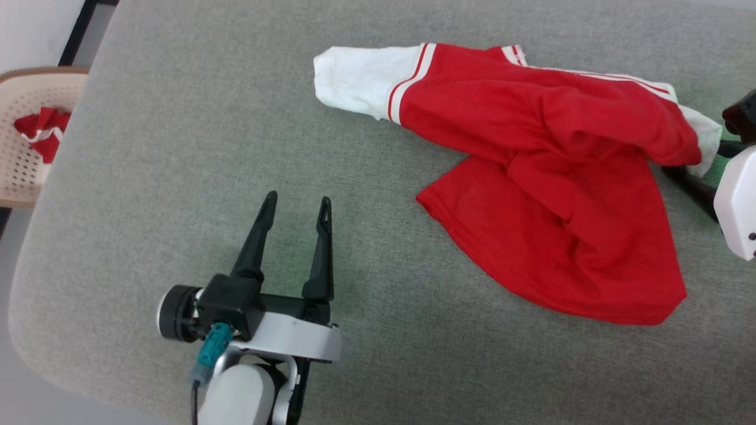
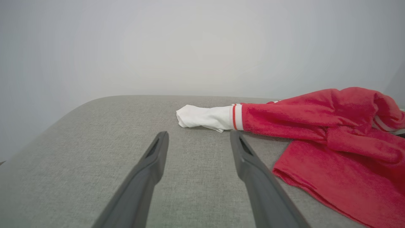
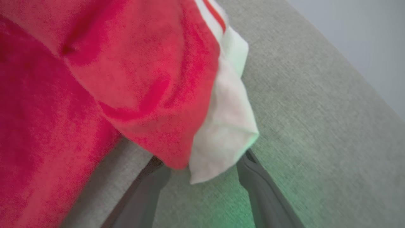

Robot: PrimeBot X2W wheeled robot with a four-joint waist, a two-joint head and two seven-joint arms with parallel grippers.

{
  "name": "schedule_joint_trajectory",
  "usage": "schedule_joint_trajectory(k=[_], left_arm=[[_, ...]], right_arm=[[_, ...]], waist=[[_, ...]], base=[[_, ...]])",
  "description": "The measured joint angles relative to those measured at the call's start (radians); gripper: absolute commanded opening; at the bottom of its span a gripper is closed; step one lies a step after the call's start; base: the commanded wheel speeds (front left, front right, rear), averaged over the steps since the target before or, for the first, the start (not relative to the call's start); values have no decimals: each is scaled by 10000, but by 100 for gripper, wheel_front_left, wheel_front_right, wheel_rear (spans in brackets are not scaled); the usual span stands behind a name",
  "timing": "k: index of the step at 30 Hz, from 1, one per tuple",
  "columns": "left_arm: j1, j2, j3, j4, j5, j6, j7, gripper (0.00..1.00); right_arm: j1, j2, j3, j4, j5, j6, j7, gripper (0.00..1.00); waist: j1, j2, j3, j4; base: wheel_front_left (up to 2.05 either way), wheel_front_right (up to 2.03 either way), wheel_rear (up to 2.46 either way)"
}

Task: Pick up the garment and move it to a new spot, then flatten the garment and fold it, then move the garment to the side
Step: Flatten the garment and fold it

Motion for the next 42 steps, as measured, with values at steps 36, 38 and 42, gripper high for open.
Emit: schedule_joint_trajectory(k=[36,38,42], left_arm=[[602,-690,1793,-2,1158,-1323,0,100],[659,-698,1802,0,1152,-1331,0,100],[686,-708,1797,46,1131,-1396,0,100]], right_arm=[[1407,-1197,-295,2416,2709,0,-2665,0],[1662,-1258,-161,2345,2715,0,-2483,0],[1728,-1239,-259,2460,2627,2,-3053,94]], waist=[[0,0,-281,-1551],[0,0,-330,-1556],[0,0,-438,-1589]], base=[[0,0,0],[0,0,0],[0,0,0]])
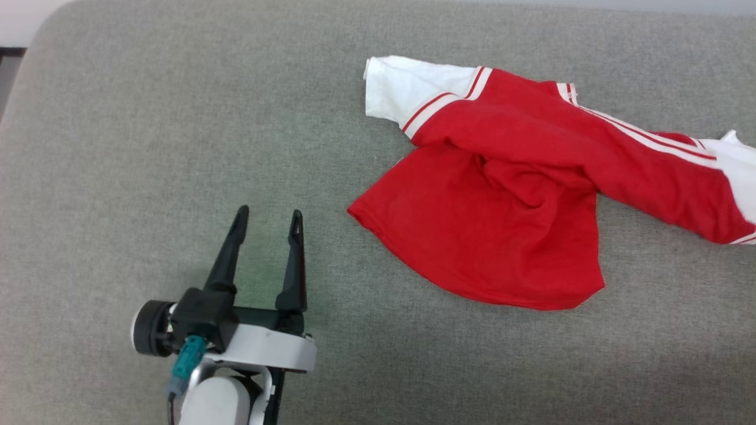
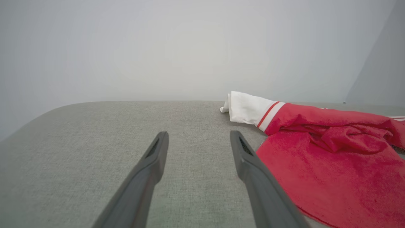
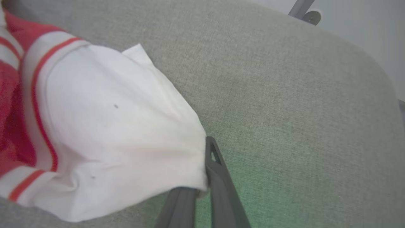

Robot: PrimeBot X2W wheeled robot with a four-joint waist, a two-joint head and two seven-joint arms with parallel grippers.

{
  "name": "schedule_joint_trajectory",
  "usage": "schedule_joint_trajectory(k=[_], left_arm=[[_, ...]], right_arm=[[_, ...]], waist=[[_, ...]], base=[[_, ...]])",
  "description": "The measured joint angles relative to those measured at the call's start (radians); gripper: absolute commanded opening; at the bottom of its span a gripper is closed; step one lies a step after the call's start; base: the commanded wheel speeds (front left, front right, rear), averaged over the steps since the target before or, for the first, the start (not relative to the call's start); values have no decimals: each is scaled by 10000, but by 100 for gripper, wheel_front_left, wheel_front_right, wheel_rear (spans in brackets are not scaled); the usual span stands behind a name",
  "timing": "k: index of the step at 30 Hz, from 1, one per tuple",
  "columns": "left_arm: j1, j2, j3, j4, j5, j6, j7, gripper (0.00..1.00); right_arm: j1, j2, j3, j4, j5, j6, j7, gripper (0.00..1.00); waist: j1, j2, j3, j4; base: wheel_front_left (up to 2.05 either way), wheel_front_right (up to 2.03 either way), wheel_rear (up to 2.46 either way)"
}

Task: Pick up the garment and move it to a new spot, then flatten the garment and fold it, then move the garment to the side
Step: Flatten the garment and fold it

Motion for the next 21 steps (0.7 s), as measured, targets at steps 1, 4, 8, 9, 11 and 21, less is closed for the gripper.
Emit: schedule_joint_trajectory(k=[1,4,8,9,11,21], left_arm=[[2,0,-27,4,2,-79,0,100],[-105,82,-188,50,96,-502,0,100],[-798,911,-999,290,290,-1133,0,100],[-1077,1212,-1329,407,385,-1214,6,100],[-1744,1774,-2121,481,113,-1260,334,100],[-7208,5097,-8512,554,-4671,-1321,3264,100]], right_arm=[[70,4,-105,84,-15,-2,-244,100],[409,-4,-291,297,-113,-2,-1099,100],[903,-6,-974,311,-77,-2,-2086,100],[1041,17,-1250,230,-79,-2,-2171,100],[1281,224,-2270,-207,-167,-2,-2211,100],[4745,3816,-9323,-4443,-3927,-2,-2245,100]], waist=[[0,0,-33,-11],[0,0,-165,-51],[0,0,-363,-204],[0,0,-402,-281],[0,0,-469,-476],[0,0,-489,-2137]], base=[[0,0,0],[0,0,0],[0,0,0],[0,0,0],[0,0,0],[0,0,0]])
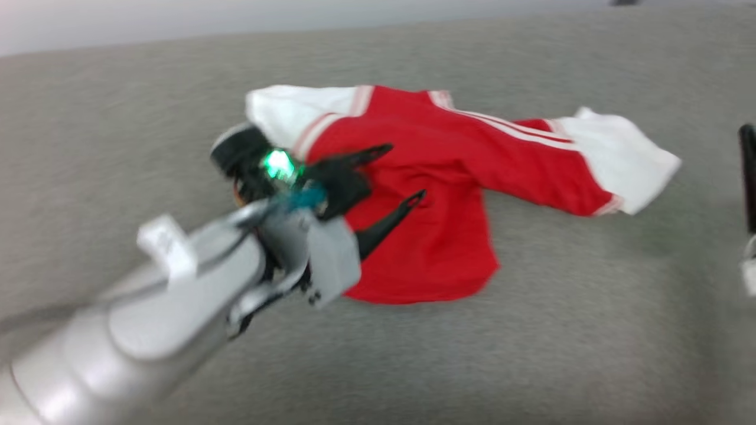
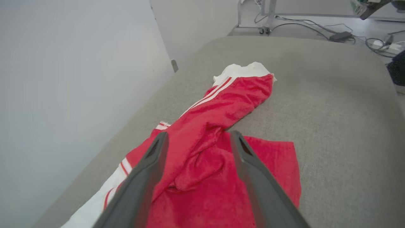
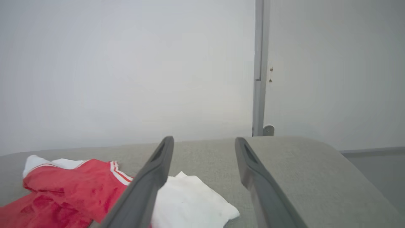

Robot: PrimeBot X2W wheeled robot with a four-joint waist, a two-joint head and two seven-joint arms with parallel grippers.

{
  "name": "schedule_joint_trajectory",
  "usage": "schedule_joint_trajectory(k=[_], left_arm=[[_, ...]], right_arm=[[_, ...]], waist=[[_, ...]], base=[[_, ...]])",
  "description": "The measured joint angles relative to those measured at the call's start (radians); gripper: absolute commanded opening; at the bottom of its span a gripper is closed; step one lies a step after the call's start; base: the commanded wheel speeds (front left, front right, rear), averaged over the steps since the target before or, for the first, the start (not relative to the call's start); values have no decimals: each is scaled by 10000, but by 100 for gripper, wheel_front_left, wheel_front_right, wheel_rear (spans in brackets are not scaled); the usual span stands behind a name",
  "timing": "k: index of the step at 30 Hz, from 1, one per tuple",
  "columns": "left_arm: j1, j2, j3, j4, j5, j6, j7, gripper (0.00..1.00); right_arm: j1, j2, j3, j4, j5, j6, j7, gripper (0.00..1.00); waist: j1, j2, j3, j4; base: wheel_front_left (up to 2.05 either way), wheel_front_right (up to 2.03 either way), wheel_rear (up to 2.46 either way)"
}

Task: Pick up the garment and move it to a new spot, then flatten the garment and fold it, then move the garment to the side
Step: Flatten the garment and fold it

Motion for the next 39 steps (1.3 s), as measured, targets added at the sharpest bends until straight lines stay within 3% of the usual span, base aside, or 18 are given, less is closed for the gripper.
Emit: schedule_joint_trajectory(k=[5,11,20,34,35,38,39], left_arm=[[-2606,-31,-2345,677,-2568,0,1204,100],[-4422,-639,-2991,1603,-4000,0,2669,100],[-5161,-752,-3035,2115,-4650,0,6055,100],[-5727,-600,-3035,2510,-3563,0,7400,100],[-5706,-560,-3035,2452,-3536,0,7469,95],[-5658,-479,-3035,2349,-3519,0,7522,1],[-5655,-454,-3035,2303,-3547,0,7524,0]], right_arm=[[1248,1781,-1335,-1651,-1043,0,-2,100],[1569,2838,-1250,-2270,-1292,0,-2,100],[1284,3557,-391,-2270,-1262,0,-2,100],[870,3898,368,-2119,-1296,0,-2,100],[864,3900,385,-2107,-1302,0,-2,100],[837,3916,403,-2086,-1350,0,-2,100],[837,3917,408,-2082,-1350,0,-2,100]], waist=[[0,0,228,-998],[0,0,693,-2115],[0,0,1548,-3589],[0,0,2443,-4840],[0,0,2470,-4870],[0,0,2490,-4885],[1,0,2479,-4872]], base=[[0,0,0],[0,0,0],[0,0,0],[0,0,0],[0,0,0],[0,0,0],[0,0,0]])
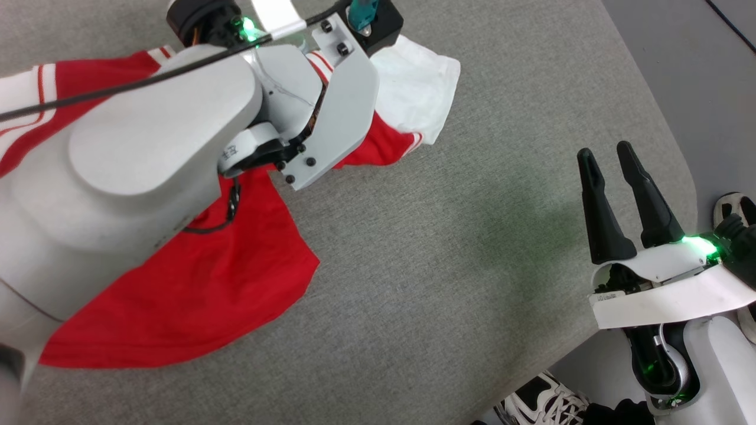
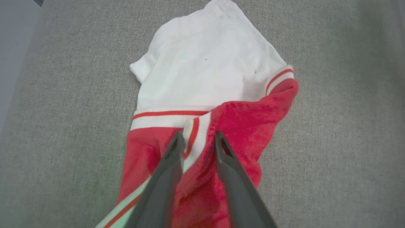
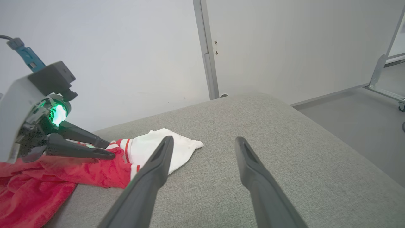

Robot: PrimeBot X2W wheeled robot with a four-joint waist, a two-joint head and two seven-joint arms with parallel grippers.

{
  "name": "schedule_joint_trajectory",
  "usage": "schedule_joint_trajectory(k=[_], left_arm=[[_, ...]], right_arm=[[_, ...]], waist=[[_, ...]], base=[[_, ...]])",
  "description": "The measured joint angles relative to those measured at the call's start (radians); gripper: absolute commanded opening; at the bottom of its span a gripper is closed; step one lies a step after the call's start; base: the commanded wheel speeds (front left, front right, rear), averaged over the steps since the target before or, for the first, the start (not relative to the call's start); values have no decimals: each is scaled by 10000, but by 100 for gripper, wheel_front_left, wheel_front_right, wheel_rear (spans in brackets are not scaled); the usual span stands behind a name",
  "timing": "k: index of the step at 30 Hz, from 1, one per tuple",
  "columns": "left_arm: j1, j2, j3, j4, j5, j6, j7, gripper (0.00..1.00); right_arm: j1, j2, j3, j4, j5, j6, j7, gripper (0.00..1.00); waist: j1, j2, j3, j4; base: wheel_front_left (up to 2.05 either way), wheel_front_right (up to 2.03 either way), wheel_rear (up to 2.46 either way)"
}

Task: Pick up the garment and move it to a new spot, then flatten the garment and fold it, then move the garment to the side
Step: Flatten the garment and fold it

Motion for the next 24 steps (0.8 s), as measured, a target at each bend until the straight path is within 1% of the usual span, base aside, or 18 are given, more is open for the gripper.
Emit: schedule_joint_trajectory(k=[5,8,11,14,17,21,24], left_arm=[[-105,113,-2,-59,-169,0,-311,0],[-386,142,-6,96,-134,0,-846,0],[-854,219,-4,575,587,-2,-1764,0],[-1441,261,2,1574,1480,0,-2959,0],[-1876,249,-2,2669,2337,-2,-3816,0],[-2367,96,6,4061,3317,-2,-4732,0],[-2446,-182,2,4849,3793,-2,-5085,0]], right_arm=[[0,-19,52,6,-2,0,0,100],[-2,-50,54,2,-2,0,0,100],[-11,-56,132,-36,-2,0,0,100],[-47,-42,240,-77,4,0,0,100],[-119,6,384,-102,79,0,0,100],[-109,109,424,-73,148,0,0,100],[-90,182,384,-102,151,0,0,100]], waist=[[0,0,-61,115],[0,0,-79,206],[0,0,-64,267],[0,0,-2,238],[0,0,104,130],[0,0,312,-21],[0,0,519,-61]], base=[[0,0,0],[0,0,0],[0,0,0],[0,0,0],[0,0,0],[0,0,0],[0,0,0]])
